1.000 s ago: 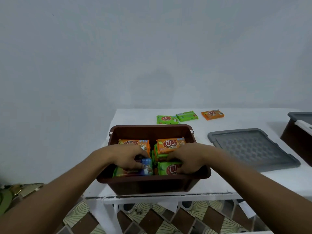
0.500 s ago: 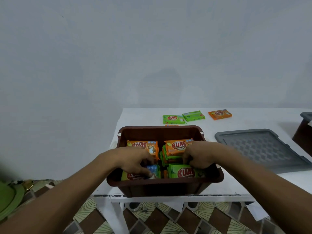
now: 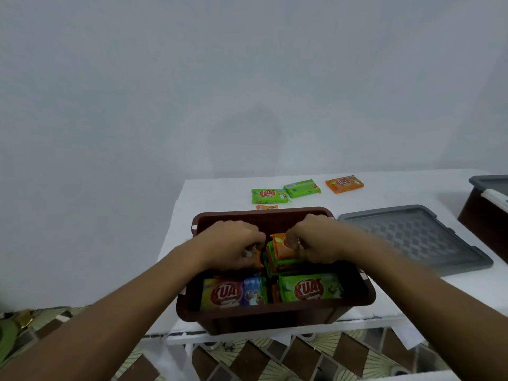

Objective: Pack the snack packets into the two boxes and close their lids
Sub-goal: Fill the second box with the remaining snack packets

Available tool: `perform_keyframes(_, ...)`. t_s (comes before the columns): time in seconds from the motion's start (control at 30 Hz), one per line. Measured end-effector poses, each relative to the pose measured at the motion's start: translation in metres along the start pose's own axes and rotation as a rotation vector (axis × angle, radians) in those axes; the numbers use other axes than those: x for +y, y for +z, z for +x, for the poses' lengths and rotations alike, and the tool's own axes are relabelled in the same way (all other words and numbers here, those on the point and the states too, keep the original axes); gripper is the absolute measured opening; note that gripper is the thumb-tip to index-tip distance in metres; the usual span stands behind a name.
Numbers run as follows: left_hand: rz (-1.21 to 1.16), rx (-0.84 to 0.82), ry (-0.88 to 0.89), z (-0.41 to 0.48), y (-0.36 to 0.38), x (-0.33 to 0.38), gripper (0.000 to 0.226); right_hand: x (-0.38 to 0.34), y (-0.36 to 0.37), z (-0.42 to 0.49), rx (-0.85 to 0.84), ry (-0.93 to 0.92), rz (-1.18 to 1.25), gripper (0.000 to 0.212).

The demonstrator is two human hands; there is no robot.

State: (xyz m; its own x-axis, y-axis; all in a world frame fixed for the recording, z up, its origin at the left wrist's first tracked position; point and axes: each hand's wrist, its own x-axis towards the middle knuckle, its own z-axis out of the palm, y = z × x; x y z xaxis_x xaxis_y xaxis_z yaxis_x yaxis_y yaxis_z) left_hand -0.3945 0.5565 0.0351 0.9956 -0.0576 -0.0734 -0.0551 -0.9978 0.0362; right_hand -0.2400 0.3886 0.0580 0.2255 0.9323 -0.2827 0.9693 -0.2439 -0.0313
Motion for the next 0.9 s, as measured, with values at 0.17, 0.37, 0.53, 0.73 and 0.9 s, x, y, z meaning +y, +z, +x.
perform_keyframes(0.17,0.095,-0.049,-0.013,0.012,0.006,-0.008,0.04,0.012,0.011,0.014,0.095,-0.021,-0.055,0.037)
perform_keyframes(0.37,-0.02,-0.008,0.009,0.018,0.001,-0.017,0.028,0.028,0.015,0.013,0.16,-0.063,-0.051,0.034)
perform_keyframes(0.53,-0.04,0.208,-0.021,0.047,-0.028,-0.028,0.02,0.055,0.003,0.014,0.345,-0.088,0.112,0.019)
perform_keyframes(0.73,-0.214,0.193,-0.148,0.111,-0.033,-0.06,0.014,0.125,0.001,0.025,0.593,-0.013,0.363,0.019)
perform_keyframes(0.9,-0.147,-0.071,-0.341,0.176,-0.02,-0.086,0.026,0.207,0.02,0.041,0.515,0.214,0.393,0.025)
